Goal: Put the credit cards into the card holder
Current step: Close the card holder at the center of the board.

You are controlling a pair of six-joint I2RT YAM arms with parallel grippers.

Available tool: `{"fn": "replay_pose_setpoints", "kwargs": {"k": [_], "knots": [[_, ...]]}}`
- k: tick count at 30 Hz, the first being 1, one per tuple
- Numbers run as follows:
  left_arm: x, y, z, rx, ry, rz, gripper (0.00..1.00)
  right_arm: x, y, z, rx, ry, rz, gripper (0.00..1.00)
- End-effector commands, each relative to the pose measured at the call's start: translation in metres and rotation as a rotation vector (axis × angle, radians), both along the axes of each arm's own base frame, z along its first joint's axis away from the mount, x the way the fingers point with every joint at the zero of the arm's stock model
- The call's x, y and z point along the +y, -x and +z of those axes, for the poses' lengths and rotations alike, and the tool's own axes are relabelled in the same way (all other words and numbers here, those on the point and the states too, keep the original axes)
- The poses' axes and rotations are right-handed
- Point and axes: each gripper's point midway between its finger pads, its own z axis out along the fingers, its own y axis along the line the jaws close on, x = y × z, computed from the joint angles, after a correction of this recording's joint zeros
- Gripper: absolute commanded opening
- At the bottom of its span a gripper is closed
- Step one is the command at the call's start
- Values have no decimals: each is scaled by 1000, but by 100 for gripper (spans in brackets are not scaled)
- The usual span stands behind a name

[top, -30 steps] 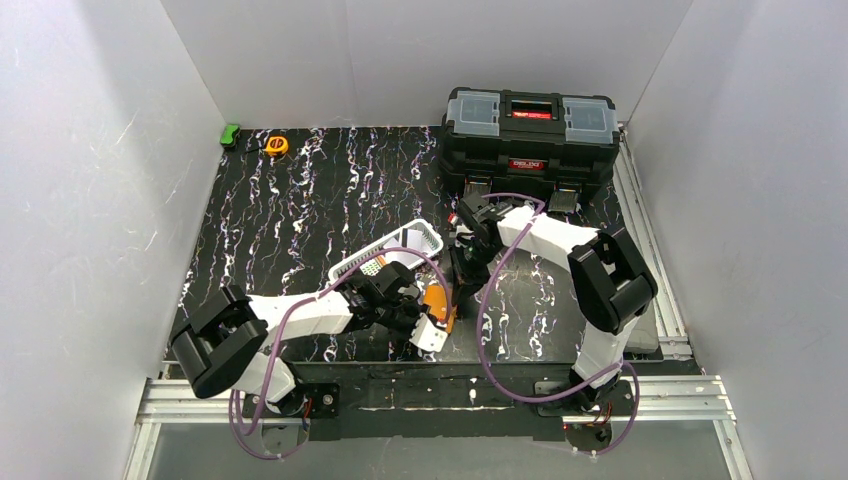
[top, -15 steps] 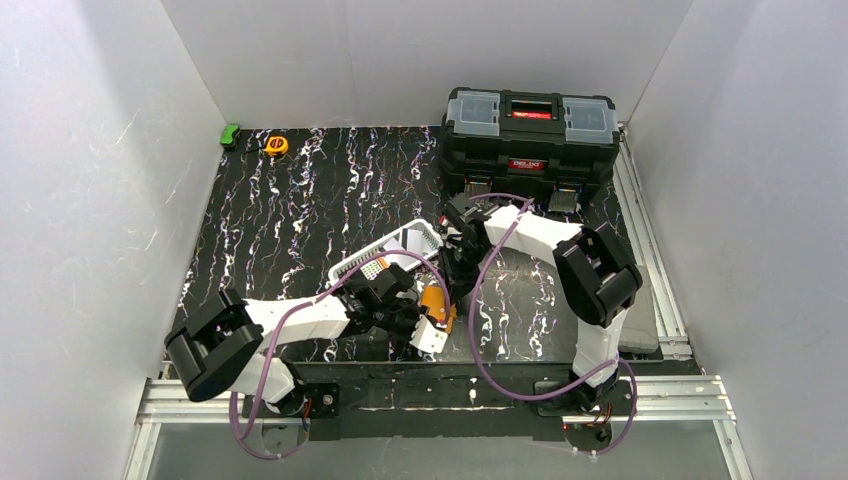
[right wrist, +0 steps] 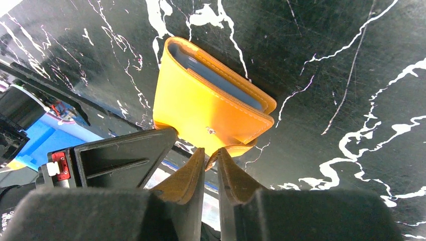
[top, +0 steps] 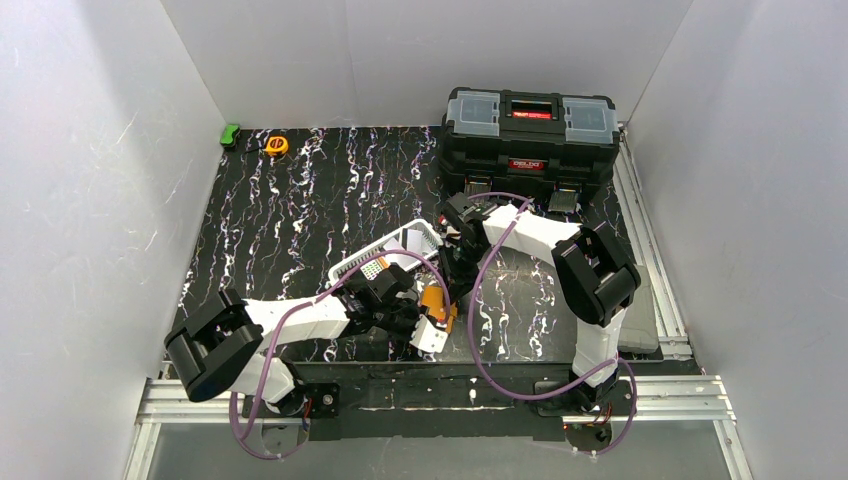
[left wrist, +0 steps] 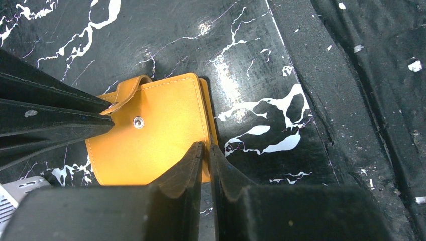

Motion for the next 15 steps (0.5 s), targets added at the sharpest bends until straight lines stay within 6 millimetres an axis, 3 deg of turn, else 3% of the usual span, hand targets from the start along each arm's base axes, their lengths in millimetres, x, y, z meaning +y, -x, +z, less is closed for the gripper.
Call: {"fn": "replay_pose_setpoints", "kwargs": {"k": [1,9,15], "knots": [[14,17,-11,64,-49,0,8,7,-4,8,-15,-28,-9,23],[15,17,-11,63,-52,4,8,8,-3,10,-14,-41,-13,22],[14,16,-10,65,-53,10,8,10,-1,10,-7,-51,-21,7]]}}
